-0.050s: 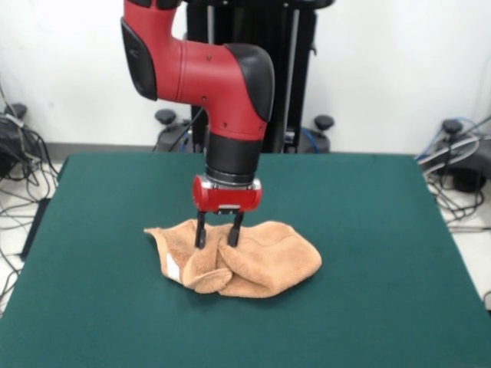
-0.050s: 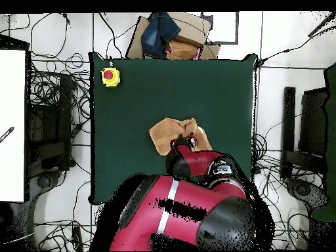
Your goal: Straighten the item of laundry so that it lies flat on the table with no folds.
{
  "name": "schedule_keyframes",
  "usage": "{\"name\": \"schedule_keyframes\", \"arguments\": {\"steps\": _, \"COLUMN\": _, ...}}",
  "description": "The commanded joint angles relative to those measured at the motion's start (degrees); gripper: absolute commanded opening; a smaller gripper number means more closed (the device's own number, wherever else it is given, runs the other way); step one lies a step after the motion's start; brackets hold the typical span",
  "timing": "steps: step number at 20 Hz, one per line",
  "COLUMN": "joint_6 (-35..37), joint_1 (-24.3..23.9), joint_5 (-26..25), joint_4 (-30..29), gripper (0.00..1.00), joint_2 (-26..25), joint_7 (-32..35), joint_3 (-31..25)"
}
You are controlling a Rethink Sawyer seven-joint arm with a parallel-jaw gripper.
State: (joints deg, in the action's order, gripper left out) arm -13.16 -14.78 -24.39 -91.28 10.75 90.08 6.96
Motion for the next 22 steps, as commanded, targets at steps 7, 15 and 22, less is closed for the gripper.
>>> {"name": "schedule_keyframes", "arguments": {"steps": 7, "joint_6": 2.08, "joint_1": 0.83, "joint_5": -2.36, "joint_4": -2.24, "gripper": 1.00, "joint_2": -2.69, "joint_7": 7.04, "joint_3": -4.74}}
{"name": "schedule_keyframes", "arguments": {"steps": 15, "joint_6": 1.99, "joint_1": 1.03, "joint_5": -2.41, "joint_4": -1.70, "gripper": 1.00, "joint_2": -2.36, "joint_7": 6.89, "joint_3": -5.24}}
{"name": "schedule_keyframes", "arguments": {"steps": 22, "joint_6": 2.31, "joint_1": 1.20, "joint_5": -2.69, "joint_4": -1.16, "gripper": 1.00, "joint_2": -2.57, "joint_7": 6.40, "joint_3": -5.27}}
